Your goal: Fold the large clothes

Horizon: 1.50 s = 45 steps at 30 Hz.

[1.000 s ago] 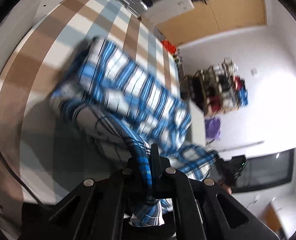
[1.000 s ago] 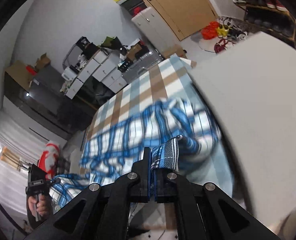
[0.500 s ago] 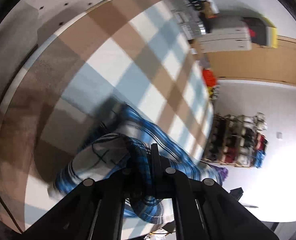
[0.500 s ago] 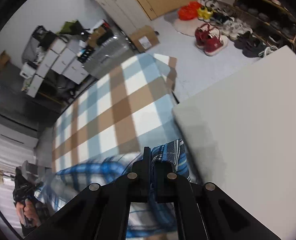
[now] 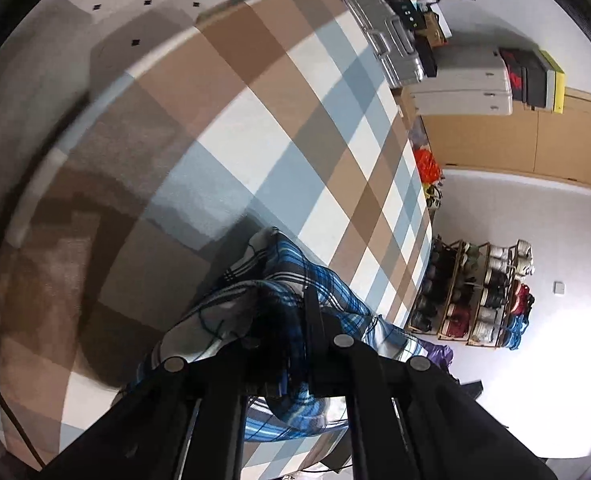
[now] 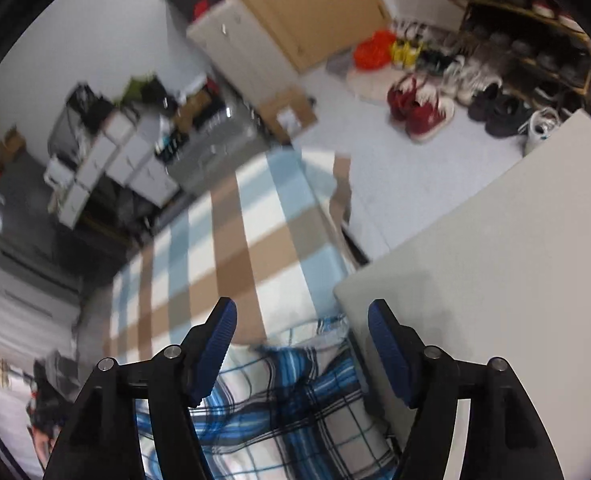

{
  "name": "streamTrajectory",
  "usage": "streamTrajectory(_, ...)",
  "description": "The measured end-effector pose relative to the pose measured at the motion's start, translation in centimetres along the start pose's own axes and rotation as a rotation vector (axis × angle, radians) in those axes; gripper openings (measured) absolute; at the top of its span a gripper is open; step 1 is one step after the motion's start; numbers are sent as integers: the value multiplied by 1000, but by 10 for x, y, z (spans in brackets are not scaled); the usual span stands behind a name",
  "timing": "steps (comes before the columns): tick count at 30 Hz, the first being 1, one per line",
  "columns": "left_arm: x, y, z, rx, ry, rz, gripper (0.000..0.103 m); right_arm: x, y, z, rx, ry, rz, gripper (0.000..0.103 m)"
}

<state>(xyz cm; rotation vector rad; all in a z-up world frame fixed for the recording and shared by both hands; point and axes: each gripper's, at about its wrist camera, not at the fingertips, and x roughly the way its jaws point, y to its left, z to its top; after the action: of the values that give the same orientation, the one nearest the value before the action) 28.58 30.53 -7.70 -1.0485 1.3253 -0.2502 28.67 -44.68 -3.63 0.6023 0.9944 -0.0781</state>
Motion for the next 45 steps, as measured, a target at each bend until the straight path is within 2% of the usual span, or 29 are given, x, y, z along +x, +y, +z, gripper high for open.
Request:
streamTrajectory(2, -3, -3, 0, -6, -13, 0, 16, -10, 6, -4, -19, -11, 16, 70)
streamTrajectory(3, -11, -5, -2, -4, -45, 0, 42, -17, 14, -8, -53, -16, 22, 71)
streamTrajectory(5, -20, -9, -6, -28, -114, -7, 78, -25, 30, -18, -127, -22, 27, 77)
streamTrajectory(6, -26, -10, -8, -34, -137, -17, 78, -28, 39, -24, -162, -22, 26, 81)
streamTrajectory(8, -29, -15, -11, -13, -112, -34, 78, -28, 60, -44, -261, 0, 41, 81)
streamTrajectory(12, -24, -35, -34, 100, -122, 40, 78, -17, 100, -88, -431, 92, 52, 81)
streamTrajectory(14, -15, -47, -48, 169, -87, 49, 78, -5, 123, -115, -513, 141, 73, 81)
streamTrajectory(16, 5, -64, -67, 273, -13, 86, 78, 5, 139, -135, -591, 166, 69, 81)
streamTrajectory(18, 27, -79, -86, 358, 51, 109, 78, 20, 155, -157, -691, 171, 13, 81)
streamTrajectory(21, 59, -93, -95, 433, 106, 159, 78, 50, 167, -178, -795, 190, -106, 81)
streamTrajectory(25, 95, -95, -74, 385, 150, 188, 78, 78, 155, -177, -709, 252, -132, 82)
streamTrajectory(30, 118, -93, -37, 329, 134, 228, 78, 81, 148, -180, -672, 307, -114, 85)
streamTrajectory(34, 117, -95, -21, 303, 108, 213, 78, 67, 143, -190, -665, 258, -103, 85)
streamTrajectory(36, 116, -105, -22, 355, 108, 224, 78, 50, 140, -196, -613, 191, -77, 86)
streamTrajectory(38, 117, -118, -29, 428, 125, 233, 78, 26, 135, -208, -544, 116, -10, 86)
streamTrajectory(40, 124, -133, -39, 541, 148, 289, 78, 0, 128, -222, -458, 20, 73, 89)
streamTrajectory(43, 148, -156, -55, 764, 139, 503, 78, -26, 114, -240, -332, -69, 215, 94)
streamTrajectory(45, 160, -159, -62, 873, 154, 610, 78, -30, 111, -248, -303, -57, 273, 94)
